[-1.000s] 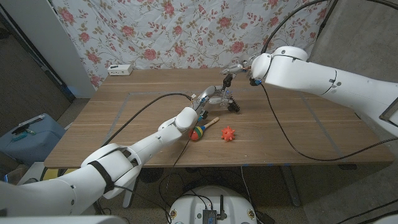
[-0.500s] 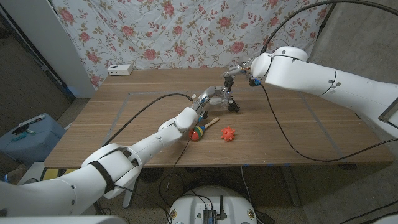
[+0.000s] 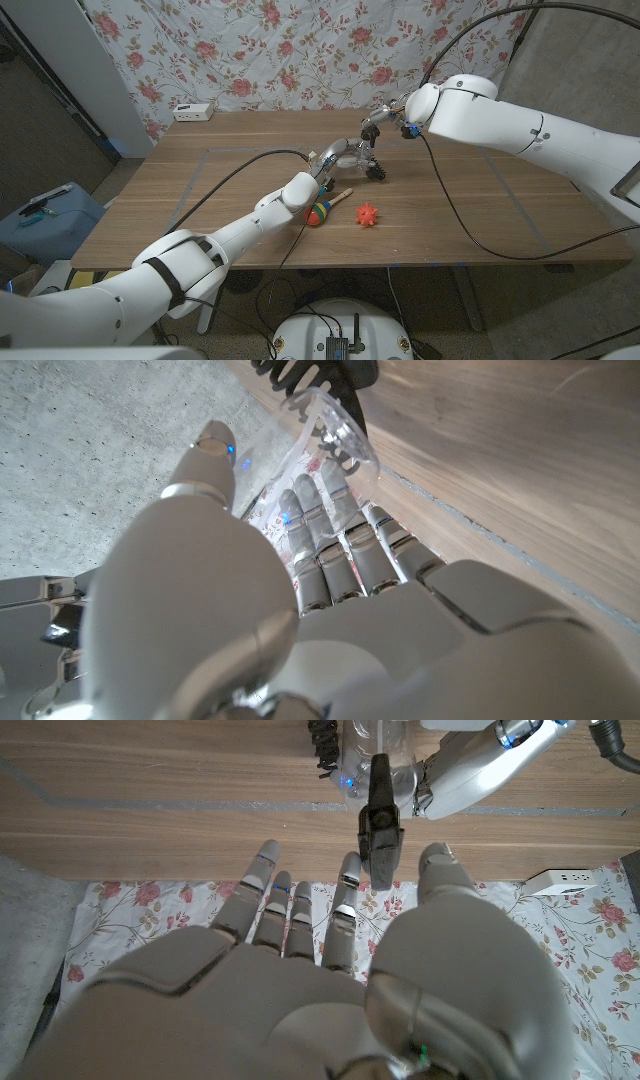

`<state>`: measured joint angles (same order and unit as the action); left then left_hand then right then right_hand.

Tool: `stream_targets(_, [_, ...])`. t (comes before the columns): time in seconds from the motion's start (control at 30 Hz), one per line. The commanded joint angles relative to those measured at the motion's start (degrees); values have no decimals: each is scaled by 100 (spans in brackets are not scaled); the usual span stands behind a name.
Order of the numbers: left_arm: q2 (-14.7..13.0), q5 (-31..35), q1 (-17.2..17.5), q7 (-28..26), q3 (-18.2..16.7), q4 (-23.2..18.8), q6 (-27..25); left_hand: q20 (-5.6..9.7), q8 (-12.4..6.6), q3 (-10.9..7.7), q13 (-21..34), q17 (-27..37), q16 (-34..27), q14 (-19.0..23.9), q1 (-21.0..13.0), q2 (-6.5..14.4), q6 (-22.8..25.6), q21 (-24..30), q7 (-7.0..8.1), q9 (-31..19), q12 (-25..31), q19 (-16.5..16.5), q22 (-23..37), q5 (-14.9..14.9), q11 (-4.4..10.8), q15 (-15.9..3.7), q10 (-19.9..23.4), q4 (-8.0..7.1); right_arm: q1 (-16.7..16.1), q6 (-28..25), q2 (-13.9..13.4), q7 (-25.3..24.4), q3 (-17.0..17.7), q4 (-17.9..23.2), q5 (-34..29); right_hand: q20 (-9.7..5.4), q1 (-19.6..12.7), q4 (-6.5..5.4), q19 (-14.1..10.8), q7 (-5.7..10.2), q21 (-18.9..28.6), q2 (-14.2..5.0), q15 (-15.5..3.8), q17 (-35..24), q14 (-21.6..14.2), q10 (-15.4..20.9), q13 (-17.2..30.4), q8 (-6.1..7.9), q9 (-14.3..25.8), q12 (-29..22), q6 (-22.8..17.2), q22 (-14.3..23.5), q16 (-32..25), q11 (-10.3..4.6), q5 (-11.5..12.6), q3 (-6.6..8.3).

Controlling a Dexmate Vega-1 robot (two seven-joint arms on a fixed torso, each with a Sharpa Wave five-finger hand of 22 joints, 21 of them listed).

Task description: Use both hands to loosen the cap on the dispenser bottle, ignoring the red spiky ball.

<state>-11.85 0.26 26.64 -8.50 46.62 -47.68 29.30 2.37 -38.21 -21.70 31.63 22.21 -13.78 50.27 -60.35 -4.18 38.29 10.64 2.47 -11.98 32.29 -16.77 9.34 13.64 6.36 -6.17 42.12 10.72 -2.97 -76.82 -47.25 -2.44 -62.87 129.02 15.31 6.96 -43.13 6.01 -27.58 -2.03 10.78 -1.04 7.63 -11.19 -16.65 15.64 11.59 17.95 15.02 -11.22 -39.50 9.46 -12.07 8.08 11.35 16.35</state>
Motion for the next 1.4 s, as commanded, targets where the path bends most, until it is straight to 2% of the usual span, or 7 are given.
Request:
stream_targets(0.03, [-19, -25, 31, 56, 2, -69, -34, 410, -26, -240, 23, 5, -16, 88, 101, 1144, 446, -17, -30, -15, 27, 14, 7, -14, 159, -344, 204, -195, -136, 121, -69, 96, 162, 30, -66, -38, -195, 135, -16, 70, -3, -99, -90, -9, -17, -15, 11, 1, -1, 5, -21, 9, 3, -25, 42, 104])
stream_targets(0.37, [-66, -41, 97, 105, -6, -204, -99, 408, -34, -243, 17, 8, -12, 98, 127, 1150, 457, -20, -34, -13, 23, 21, 7, -16, 162, -346, 215, -208, -240, 254, -127, 176, 294, 54, -127, -98, -757, 398, -8, 233, -8, -364, -177, -13, -15, -30, 14, -64, -46, -1, 56, 8, 9, -126, 58, 450])
stream_targets(0.9, [-79, -71, 154, 167, -15, -293, -134, 402, -30, -250, 19, 13, 0, 101, 158, 1155, 435, -19, -51, -11, 20, 22, 7, -19, 154, -330, 218, -216, -562, 548, -217, 311, 646, 107, -136, -187, -1589, 518, 26, 404, -17, -504, -300, -7, 5, -57, 15, -116, -98, -2, 63, 4, 23, -234, 123, 884])
stream_targets(1.07, [-83, -74, 168, 173, -19, -321, -141, 398, -31, -251, 22, 19, 0, 100, 165, 1162, 435, -19, -53, -10, 25, 23, 7, -20, 151, -326, 232, -219, -693, 601, -219, 318, 775, 127, -120, -208, -1854, 519, 67, 569, -23, -476, -357, -6, 17, -55, 16, -106, -110, -7, -2, 5, 26, -290, 139, 992])
stream_targets(1.1, [-85, -74, 171, 173, -21, -330, -141, 398, -31, -252, 22, 21, 0, 100, 163, 1160, 435, -20, -51, -10, 22, 26, 7, -20, 155, -318, 224, -215, -712, 609, -222, 321, 792, 135, -120, -213, -1879, 516, 76, 601, -25, -470, -356, -6, 19, -51, 16, -106, -111, -8, -5, 6, 27, -296, 139, 1000])
stream_targets(1.13, [-88, -75, 173, 175, -23, -339, -141, 398, -32, -253, 23, 20, 2, 99, 167, 1163, 438, -19, -48, -9, 25, 25, 7, -20, 154, -320, 230, -218, -743, 586, -209, 306, 826, 142, -112, -215, -1934, 494, 87, 717, -24, -456, -360, -11, 26, -54, 16, -105, -114, -9, -19, 7, 23, -314, 134, 1008])
stream_targets(1.4, [-120, -65, 190, 172, -39, -406, -151, 397, -33, -262, 23, 15, 11, 106, 179, 1164, 438, -20, -51, -8, 21, 30, 7, -18, 144, -323, 225, -217, -978, 626, -220, 195, 1038, 247, -101, -218, -2060, 454, 113, 1049, -18, -446, -383, -34, 42, -46, 20, -54, -118, -16, -173, 10, 3, -379, 119, 1016])
